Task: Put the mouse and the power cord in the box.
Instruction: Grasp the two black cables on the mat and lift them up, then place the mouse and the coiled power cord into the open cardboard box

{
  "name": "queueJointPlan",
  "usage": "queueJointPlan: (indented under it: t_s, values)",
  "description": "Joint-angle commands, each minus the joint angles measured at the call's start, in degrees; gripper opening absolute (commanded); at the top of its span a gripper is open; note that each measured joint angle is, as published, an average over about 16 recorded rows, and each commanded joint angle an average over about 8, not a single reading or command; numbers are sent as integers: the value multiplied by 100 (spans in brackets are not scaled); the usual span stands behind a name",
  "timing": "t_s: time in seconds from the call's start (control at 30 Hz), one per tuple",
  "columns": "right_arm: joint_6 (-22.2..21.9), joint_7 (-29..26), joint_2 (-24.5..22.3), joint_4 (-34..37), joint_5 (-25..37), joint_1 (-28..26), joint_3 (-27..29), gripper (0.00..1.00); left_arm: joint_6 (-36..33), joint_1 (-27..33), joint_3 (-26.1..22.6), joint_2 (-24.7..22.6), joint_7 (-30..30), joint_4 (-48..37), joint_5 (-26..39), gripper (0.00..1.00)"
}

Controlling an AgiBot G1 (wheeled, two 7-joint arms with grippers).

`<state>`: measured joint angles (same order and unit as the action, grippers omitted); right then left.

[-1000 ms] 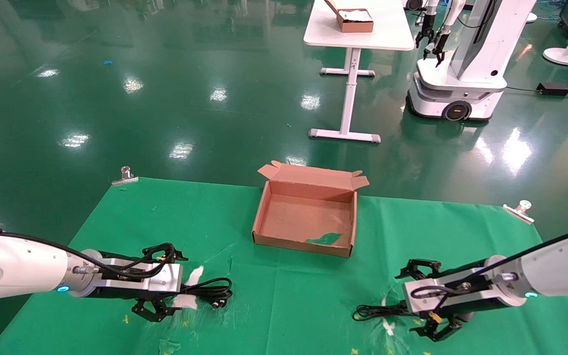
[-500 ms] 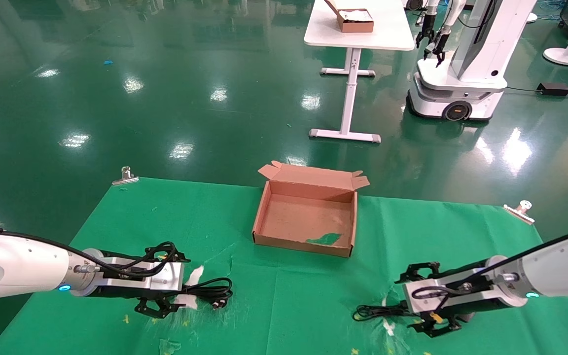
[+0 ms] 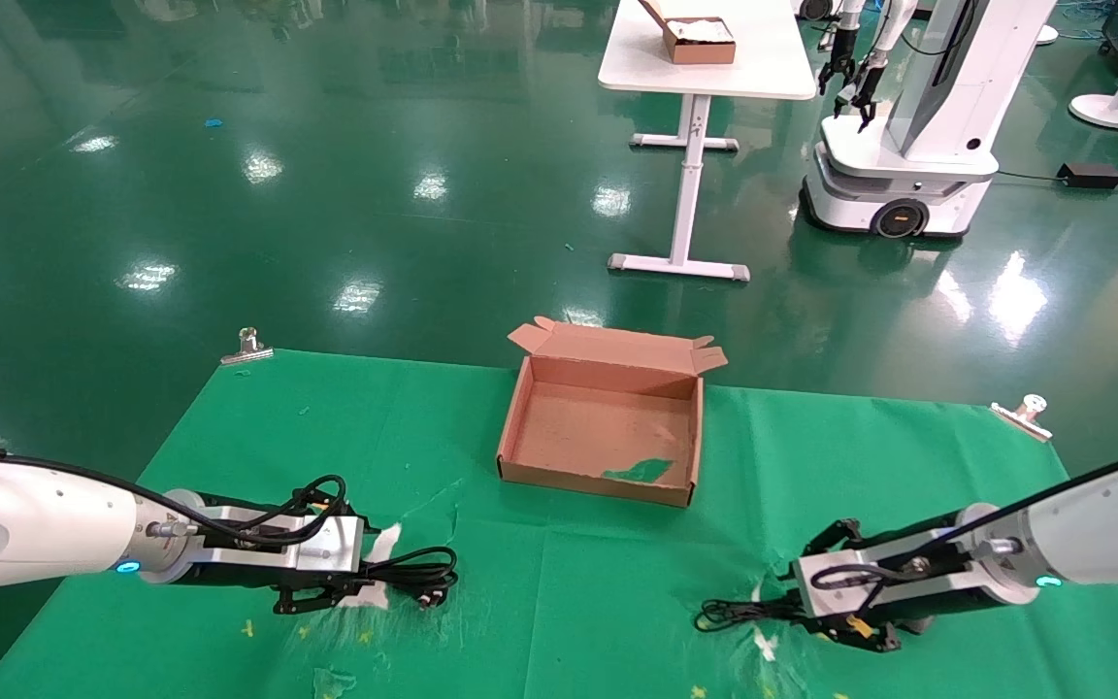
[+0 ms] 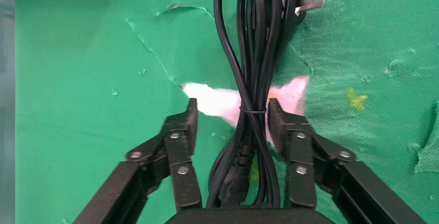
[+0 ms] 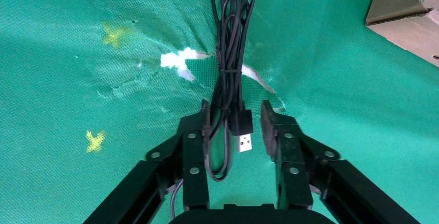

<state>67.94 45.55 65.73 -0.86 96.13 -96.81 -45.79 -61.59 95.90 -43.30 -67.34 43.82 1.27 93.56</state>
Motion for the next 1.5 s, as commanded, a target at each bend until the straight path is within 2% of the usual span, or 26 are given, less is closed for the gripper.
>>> queueJointPlan:
  t_s: [0.03,0.63,0.87,1.27,1.5]
  values:
    - [1,-1,-1,-1,1,0,-1,0,-1,-1,1,0,-1,1,-1,0]
    - [4,-2,-4,-7,3,0,-2,0,-9,-1,7,2,-9,2,-12,0]
    - [111,-9,-115,-19,-93,-100,65,0,-316,77,121,110,-236,-135,-176,0]
    - [595,-225,-577,-238,-287,-862,205,0,-1259,660,473,565,-805,-345,-679,0]
    - [608,-502,-705,-622,-314,-1375,240,0,-1722,1137,620,771,-1231,-466,-891,0]
